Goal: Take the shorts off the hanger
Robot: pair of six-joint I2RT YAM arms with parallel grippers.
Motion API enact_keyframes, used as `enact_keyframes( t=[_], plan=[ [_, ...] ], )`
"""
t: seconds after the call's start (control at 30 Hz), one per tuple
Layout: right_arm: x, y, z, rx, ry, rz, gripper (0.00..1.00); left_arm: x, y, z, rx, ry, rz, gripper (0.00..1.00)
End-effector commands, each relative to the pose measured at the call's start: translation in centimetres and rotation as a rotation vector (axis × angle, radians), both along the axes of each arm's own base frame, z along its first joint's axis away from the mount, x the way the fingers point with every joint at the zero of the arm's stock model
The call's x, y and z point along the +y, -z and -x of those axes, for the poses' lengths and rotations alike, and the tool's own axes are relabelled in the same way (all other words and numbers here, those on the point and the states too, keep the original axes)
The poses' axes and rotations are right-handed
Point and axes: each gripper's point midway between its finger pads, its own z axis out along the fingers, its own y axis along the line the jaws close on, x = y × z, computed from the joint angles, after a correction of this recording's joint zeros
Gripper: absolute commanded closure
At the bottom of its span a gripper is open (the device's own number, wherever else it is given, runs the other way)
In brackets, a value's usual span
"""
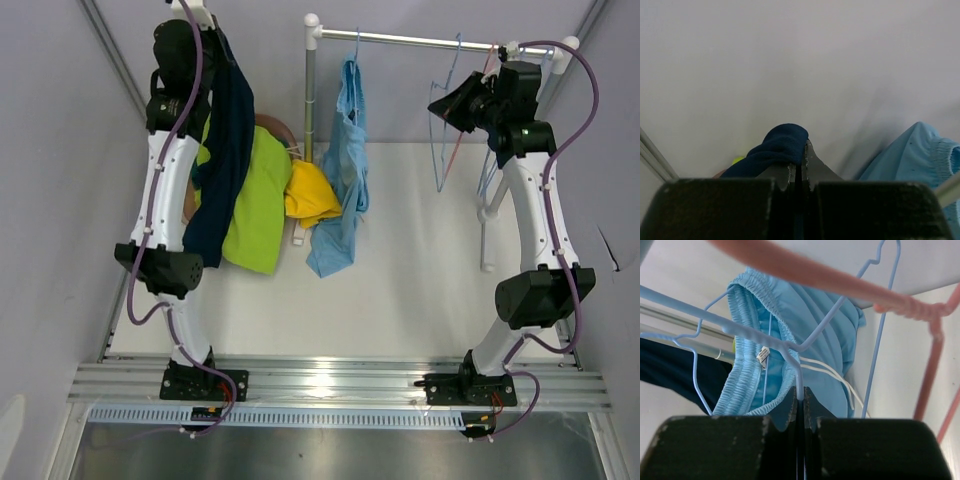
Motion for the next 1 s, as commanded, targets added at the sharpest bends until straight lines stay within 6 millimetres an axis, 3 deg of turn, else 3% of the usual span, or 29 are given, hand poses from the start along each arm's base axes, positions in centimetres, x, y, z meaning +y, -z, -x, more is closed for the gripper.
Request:
enact_keyframes(
  t=[0.0, 0.03, 0.1, 0.13, 0.17, 0.23, 0.33, 0.37, 0.4, 0.43, 0.47, 0.5, 0.53, 0.57, 0.6, 0.67, 0.7, 0.73, 0.8, 0.83, 0.93, 0.97],
  plan=[
    [0.1, 0.7, -0.4, 0.001, -0.013, 0.000, 1.00, -0.7, 0.2, -1.1, -0.047, 0.027, 0.053, 0.99],
    [0.1, 0.9, -0.5, 0.006, -0.012, -0.001, 1.00, -0.3, 1.7, -1.8, -0.015, -0.002, 0.056, 0.89],
    [0.1, 1.0, -0.6, 0.009, -0.011, 0.000, 1.00, -0.2, 6.8, -3.8, 0.107, -0.027, 0.047, 0.67],
    [0.1, 1.0, -0.6, 0.008, -0.011, 0.000, 1.00, 0.0, 8.6, -4.4, 0.151, -0.038, 0.056, 0.31],
    [0.1, 1.0, -0.6, 0.008, -0.011, 0.001, 1.00, -0.1, 11.6, -5.1, 0.234, -0.048, 0.046, 0.21],
    [0.0, 0.9, -0.6, 0.006, -0.006, 0.005, 1.00, -0.2, 13.6, -5.5, 0.293, -0.052, 0.055, 0.01],
    [-0.1, 0.8, -0.5, 0.005, -0.002, 0.011, 1.00, -0.5, 15.2, -4.9, 0.355, -0.045, 0.068, 0.01],
    [-0.1, 0.7, -0.3, 0.003, -0.004, 0.013, 1.00, -0.4, 15.0, -4.5, 0.355, -0.046, 0.071, 0.01],
    [-0.2, 0.7, -0.2, 0.004, -0.003, 0.014, 1.00, -0.3, 12.4, -3.2, 0.303, -0.043, 0.082, 0.01],
    [-0.2, 0.6, -0.1, 0.006, 0.003, 0.016, 0.93, -0.2, 13.2, -2.7, 0.323, -0.044, 0.077, 0.01],
    [-0.3, 0.6, 0.1, 0.008, 0.004, 0.018, 0.73, -0.2, 11.8, -2.0, 0.292, -0.039, 0.081, 0.01],
    [-0.4, 0.4, 0.5, 0.009, 0.008, 0.021, 0.45, 0.0, 9.0, -0.2, 0.242, -0.029, 0.090, 0.01],
    [-0.7, 0.1, 0.6, 0.004, 0.025, 0.027, 0.10, 0.1, 9.2, 0.5, 0.251, -0.024, 0.085, 0.01],
    [-0.8, 0.1, 0.8, 0.002, 0.029, 0.037, 0.01, 0.1, 8.0, 1.4, 0.227, -0.018, 0.086, 0.01],
    [-1.2, -0.4, 1.3, -0.005, 0.046, 0.046, 0.01, 0.3, 5.9, 3.2, 0.188, -0.006, 0.087, 0.01],
    [-1.7, -0.6, 1.9, -0.002, 0.063, 0.068, 0.01, 0.5, 5.3, 4.8, 0.183, -0.001, 0.083, 0.01],
    [-1.9, -1.3, 2.7, -0.016, 0.071, 0.076, 0.01, 0.7, 3.3, 6.6, 0.143, 0.009, 0.088, 0.01],
    [-2.4, -1.6, 3.0, -0.021, 0.097, 0.089, 0.01, 0.7, 2.7, 7.4, 0.131, 0.014, 0.089, 0.01],
    [-3.1, -1.9, 4.0, -0.020, 0.121, 0.114, 0.00, 0.8, 2.9, 8.6, 0.137, 0.023, 0.086, 0.01],
    [-3.8, -2.7, 5.0, -0.034, 0.155, 0.129, 0.01, 1.0, 1.1, 10.4, 0.096, 0.030, 0.092, 0.01],
    [-5.1, -4.2, 7.6, -0.060, 0.212, 0.160, 0.01, 1.0, 2.5, 11.8, 0.117, 0.043, 0.091, 0.01],
    [-5.3, -4.5, 8.3, -0.062, 0.222, 0.165, 0.00, 1.2, 1.3, 13.2, 0.085, 0.046, 0.102, 0.01]
  ],
)
